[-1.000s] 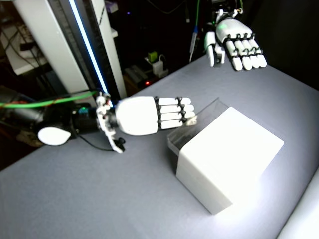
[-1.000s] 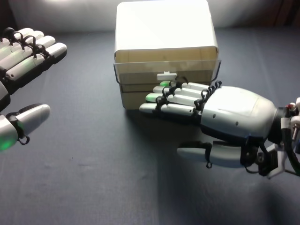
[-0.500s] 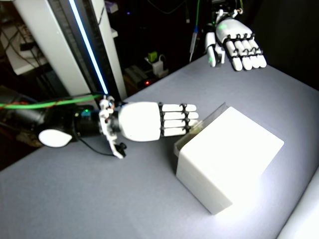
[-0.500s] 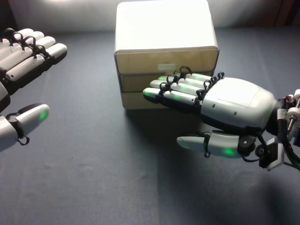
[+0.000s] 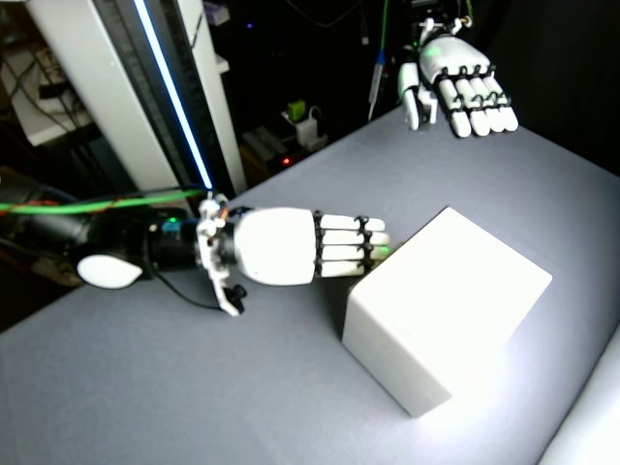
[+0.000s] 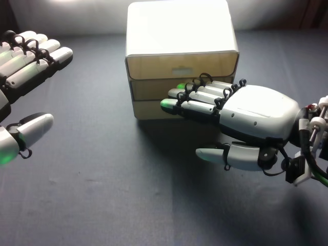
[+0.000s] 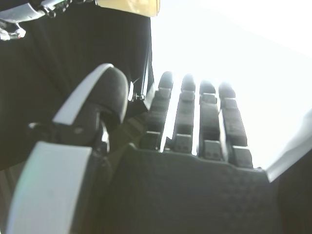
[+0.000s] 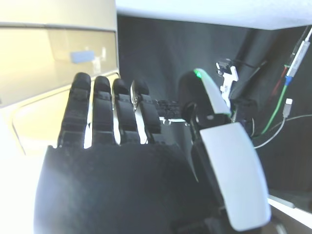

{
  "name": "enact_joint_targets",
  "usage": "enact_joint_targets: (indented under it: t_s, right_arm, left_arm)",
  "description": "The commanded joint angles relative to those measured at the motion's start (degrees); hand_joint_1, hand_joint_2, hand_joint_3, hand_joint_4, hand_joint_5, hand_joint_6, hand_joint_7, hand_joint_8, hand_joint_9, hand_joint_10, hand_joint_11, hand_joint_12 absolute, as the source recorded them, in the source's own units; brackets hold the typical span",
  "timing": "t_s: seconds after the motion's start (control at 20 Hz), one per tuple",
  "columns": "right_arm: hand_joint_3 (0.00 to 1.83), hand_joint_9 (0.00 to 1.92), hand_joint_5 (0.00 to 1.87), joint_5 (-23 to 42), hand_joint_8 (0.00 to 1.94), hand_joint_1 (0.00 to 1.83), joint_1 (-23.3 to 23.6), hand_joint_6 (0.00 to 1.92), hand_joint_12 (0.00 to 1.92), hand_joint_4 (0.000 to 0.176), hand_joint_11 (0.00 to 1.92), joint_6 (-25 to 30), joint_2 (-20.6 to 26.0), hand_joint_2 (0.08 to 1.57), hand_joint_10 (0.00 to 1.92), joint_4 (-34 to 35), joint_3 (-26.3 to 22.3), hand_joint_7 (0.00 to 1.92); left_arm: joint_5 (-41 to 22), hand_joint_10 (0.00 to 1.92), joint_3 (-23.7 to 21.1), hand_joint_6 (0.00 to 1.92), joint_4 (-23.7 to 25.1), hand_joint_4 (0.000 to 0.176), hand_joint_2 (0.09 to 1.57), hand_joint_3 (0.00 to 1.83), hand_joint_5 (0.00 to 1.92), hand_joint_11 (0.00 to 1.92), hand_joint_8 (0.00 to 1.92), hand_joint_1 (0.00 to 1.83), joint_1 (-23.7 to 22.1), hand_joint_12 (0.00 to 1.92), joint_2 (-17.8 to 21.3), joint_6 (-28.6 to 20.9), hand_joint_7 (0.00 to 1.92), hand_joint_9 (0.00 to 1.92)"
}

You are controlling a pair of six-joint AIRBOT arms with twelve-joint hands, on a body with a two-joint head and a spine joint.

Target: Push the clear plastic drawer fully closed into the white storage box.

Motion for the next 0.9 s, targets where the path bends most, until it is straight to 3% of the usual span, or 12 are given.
enact_joint_targets:
  t_s: [0.0, 0.2, 0.3, 0.35, 0.45, 0.55, 0.65, 0.7, 0.8, 0.85]
  right_arm:
    - [0.01, 0.00, 0.11, 6.60, 0.00, 0.53, 0.95, 0.00, 0.00, 0.000, 0.00, -0.24, 0.05, 1.51, 0.00, 1.61, 0.31, 0.00]
    - [0.00, 0.00, 0.12, 6.58, 0.00, 0.61, 0.95, 0.00, 0.00, 0.000, 0.00, -0.25, 0.05, 1.49, 0.00, 1.75, 0.23, 0.00]
    - [0.00, 0.01, 0.07, 7.57, 0.01, 0.41, 0.95, 0.00, 0.01, 0.000, 0.02, -0.08, 0.07, 1.50, 0.00, 0.97, -0.77, 0.03]
    - [0.00, 0.04, 0.05, 8.41, 0.01, 0.38, 0.94, 0.01, 0.19, 0.000, 0.00, 0.50, 0.07, 1.50, 0.00, 0.18, -1.34, 0.04]
    - [0.00, 0.15, 0.16, 11.00, 0.02, 0.41, 0.93, 0.02, 0.52, 0.000, 0.00, 3.60, 0.48, 1.51, 0.03, -2.02, -2.28, 0.15]
    - [0.00, 0.33, 0.28, 12.62, 0.03, 0.39, 0.93, 0.04, 1.09, 0.000, 0.00, 4.68, 1.39, 1.53, 0.06, -3.03, -3.17, 0.33]
    - [0.00, 0.40, 0.33, 14.50, 0.01, 0.42, 0.93, 0.02, 1.19, 0.000, 0.00, 4.72, 3.35, 1.52, 0.04, -4.15, -4.80, 0.41]
    - [0.00, 0.41, 0.35, 15.62, 0.01, 0.53, 0.92, 0.02, 1.23, 0.000, 0.00, 4.81, 3.98, 1.49, 0.03, -4.64, -5.62, 0.41]
    - [0.00, 0.43, 0.36, 18.48, 0.01, 0.66, 0.23, 0.01, 1.31, 0.000, 0.00, 5.04, 5.86, 1.45, 0.03, -5.19, -7.34, 0.43]
    - [0.00, 0.36, 0.32, 19.43, 0.01, 0.66, -0.27, 0.01, 1.18, 0.000, 0.00, 5.18, 6.68, 1.45, 0.02, -5.25, -7.90, 0.37]
  left_arm:
    - [-7.34, 0.00, 0.06, 0.00, -1.16, 0.025, 1.57, 0.12, 0.00, 0.00, 0.00, 0.14, -0.18, 0.00, 0.42, 0.02, 0.00, 0.00]
    - [-7.38, 0.00, 0.05, 0.00, -1.19, 0.015, 1.57, 0.09, 0.00, 0.00, 0.00, 0.22, -0.12, 0.00, 0.42, 0.02, 0.00, 0.00]
    - [-7.51, 0.00, 0.03, 0.00, -1.22, 0.011, 1.57, 0.08, 0.00, 0.00, 0.00, 0.20, -0.07, 0.00, 0.43, 0.02, 0.00, 0.00]
    - [-7.55, 0.00, 0.02, 0.00, -1.31, 0.013, 1.57, 0.08, 0.00, 0.00, 0.00, 0.17, -0.01, 0.00, 0.45, 0.02, 0.00, 0.00]
    - [-7.70, 0.00, -0.03, 0.00, -1.51, 0.000, 1.57, 0.11, 0.00, 0.00, 0.00, 0.14, 0.13, 0.00, 0.47, 0.02, 0.00, 0.00]
    - [-7.84, 0.00, -0.05, 0.00, -1.62, 0.018, 1.57, 0.10, 0.00, 0.00, 0.00, 0.13, 0.27, 0.00, 0.48, 0.02, 0.00, 0.00]
    - [-8.01, 0.00, -0.10, 0.00, -1.77, 0.030, 1.57, 0.13, 0.00, 0.00, 0.00, 0.06, 0.41, 0.00, 0.50, 0.02, 0.00, 0.00]
    - [-8.05, 0.00, -0.13, 0.00, -1.80, 0.036, 1.57, 0.13, 0.00, 0.00, 0.00, 0.05, 0.45, 0.00, 0.52, 0.02, 0.00, 0.00]
    - [-8.22, 0.00, -0.18, 0.00, -1.84, 0.033, 1.57, 0.12, 0.00, 0.00, 0.00, 0.04, 0.51, 0.00, 0.52, 0.02, 0.00, 0.00]
    - [-8.32, 0.00, -0.22, 0.00, -1.89, 0.032, 1.57, 0.12, 0.00, 0.00, 0.00, 0.07, 0.57, 0.00, 0.52, 0.02, 0.00, 0.00]
